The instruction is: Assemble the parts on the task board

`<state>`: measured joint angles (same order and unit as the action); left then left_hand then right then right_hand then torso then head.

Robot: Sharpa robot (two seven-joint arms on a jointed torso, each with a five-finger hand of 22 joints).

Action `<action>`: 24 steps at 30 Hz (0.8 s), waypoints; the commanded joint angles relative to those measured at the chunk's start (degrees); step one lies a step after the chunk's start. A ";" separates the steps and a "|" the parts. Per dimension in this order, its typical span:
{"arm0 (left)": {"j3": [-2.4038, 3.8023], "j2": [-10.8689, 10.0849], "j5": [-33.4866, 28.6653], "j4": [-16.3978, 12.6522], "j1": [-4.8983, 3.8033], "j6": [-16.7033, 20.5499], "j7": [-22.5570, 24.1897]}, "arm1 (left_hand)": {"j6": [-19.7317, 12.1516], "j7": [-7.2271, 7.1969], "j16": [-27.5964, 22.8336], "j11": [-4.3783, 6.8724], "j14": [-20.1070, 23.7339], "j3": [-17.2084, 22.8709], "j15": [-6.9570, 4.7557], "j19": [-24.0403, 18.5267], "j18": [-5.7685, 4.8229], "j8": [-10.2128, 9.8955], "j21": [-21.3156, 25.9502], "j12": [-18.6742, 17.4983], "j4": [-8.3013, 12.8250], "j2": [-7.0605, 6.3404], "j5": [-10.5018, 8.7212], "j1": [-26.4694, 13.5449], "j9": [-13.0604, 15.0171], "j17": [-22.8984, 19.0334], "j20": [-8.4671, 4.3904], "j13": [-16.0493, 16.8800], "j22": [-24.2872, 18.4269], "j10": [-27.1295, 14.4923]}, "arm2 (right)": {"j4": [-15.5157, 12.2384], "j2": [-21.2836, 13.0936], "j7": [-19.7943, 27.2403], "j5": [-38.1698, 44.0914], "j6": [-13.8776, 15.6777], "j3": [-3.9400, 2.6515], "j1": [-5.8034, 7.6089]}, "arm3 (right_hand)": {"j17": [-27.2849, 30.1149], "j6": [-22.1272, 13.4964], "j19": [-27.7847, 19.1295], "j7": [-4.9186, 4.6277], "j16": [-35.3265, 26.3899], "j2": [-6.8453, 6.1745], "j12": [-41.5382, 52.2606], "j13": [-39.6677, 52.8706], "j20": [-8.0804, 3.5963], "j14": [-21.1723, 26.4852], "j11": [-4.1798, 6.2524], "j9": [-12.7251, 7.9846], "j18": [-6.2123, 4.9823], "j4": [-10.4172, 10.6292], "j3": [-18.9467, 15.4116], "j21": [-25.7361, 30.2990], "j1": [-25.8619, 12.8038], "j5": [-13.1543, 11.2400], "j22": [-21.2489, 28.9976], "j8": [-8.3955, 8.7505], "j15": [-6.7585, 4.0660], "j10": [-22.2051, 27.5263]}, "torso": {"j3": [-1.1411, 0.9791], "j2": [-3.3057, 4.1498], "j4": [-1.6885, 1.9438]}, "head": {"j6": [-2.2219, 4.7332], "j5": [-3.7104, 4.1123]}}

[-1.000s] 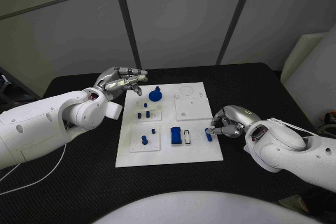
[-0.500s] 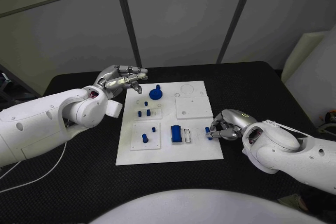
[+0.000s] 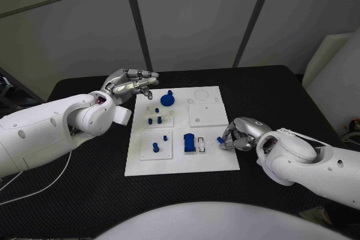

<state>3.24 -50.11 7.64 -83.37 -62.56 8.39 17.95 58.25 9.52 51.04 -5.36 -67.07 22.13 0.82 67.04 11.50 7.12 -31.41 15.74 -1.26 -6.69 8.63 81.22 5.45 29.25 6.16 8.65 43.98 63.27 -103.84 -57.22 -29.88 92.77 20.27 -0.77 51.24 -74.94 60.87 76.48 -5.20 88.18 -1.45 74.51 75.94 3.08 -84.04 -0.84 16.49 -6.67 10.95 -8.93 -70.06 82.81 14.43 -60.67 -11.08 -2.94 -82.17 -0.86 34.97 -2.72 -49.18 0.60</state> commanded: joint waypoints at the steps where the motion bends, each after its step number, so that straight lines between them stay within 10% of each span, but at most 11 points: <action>1: 0.04 -0.03 0.11 -0.15 -0.06 -0.64 0.54 | 0.15 0.02 0.36 -0.04 0.29 0.01 -0.02 -0.13 -1.06 0.14 0.33 0.37 0.38 -0.09 -0.03 0.57 -0.06 -0.07 0.04 0.09 0.07 -0.28 | 0.11 0.37 -1.49 4.78 -6.54 0.41 -0.60 | -11.33 0.59 0.35 -0.14 0.02 0.58 -0.43 2.14 0.03 -5.17 0.16 -0.20 0.96 -1.09 0.70 -0.46 2.13 -1.92 -0.25 0.55 -0.24 -0.05 | -0.01 0.03 0.05 | -0.19 -0.02; 12: 0.04 -0.15 0.11 -0.27 -0.06 -0.60 0.49 | 0.15 0.02 0.36 -0.04 0.29 0.01 -0.02 -0.13 -1.06 0.14 0.33 0.37 0.38 -0.09 -0.03 0.57 -0.06 -0.07 0.04 0.09 0.07 -0.28 | 0.38 1.17 -2.75 13.03 -11.26 0.42 -0.77 | -11.54 0.70 0.26 -0.22 0.11 0.37 -0.75 1.96 0.10 -5.20 0.09 -0.40 0.95 -1.85 1.45 -0.33 2.99 -2.54 -0.13 0.89 -0.16 0.14 | 0.01 -0.01 0.00 | -0.48 -0.12; 24: 0.04 -0.20 0.11 -0.29 -0.06 -0.61 0.47 | 0.18 0.03 0.38 -0.06 0.40 0.02 0.00 -0.21 -1.08 0.18 0.33 0.42 0.49 -0.05 -0.03 0.62 -0.09 -0.11 0.05 0.10 0.14 -0.31 | -1.57 0.39 -3.36 7.22 -4.13 0.40 -0.78 | -12.58 3.08 1.05 1.01 0.61 5.88 -0.14 2.57 -0.67 -5.43 1.23 -0.43 1.15 -2.93 10.70 -1.28 4.98 2.12 -1.49 0.77 -1.03 -0.54 | 0.03 -0.12 -0.04 | -0.58 -0.32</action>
<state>3.24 -50.31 7.64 -83.57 -62.55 8.37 17.94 58.25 9.52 51.04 -5.36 -67.07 22.29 0.82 67.04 11.50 7.12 -31.41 15.97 -1.10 -6.69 8.63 81.22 5.46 29.19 6.17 8.65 44.07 63.28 -105.68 -56.39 -30.94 104.02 15.83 -0.71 50.80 -74.92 63.50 77.12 -4.39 88.52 0.12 74.08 82.18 2.44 -83.94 -0.18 15.70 -6.67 7.76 1.25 -71.09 84.20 16.35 -62.12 -10.07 -3.53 -82.40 -0.86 34.91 -2.68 -49.75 0.30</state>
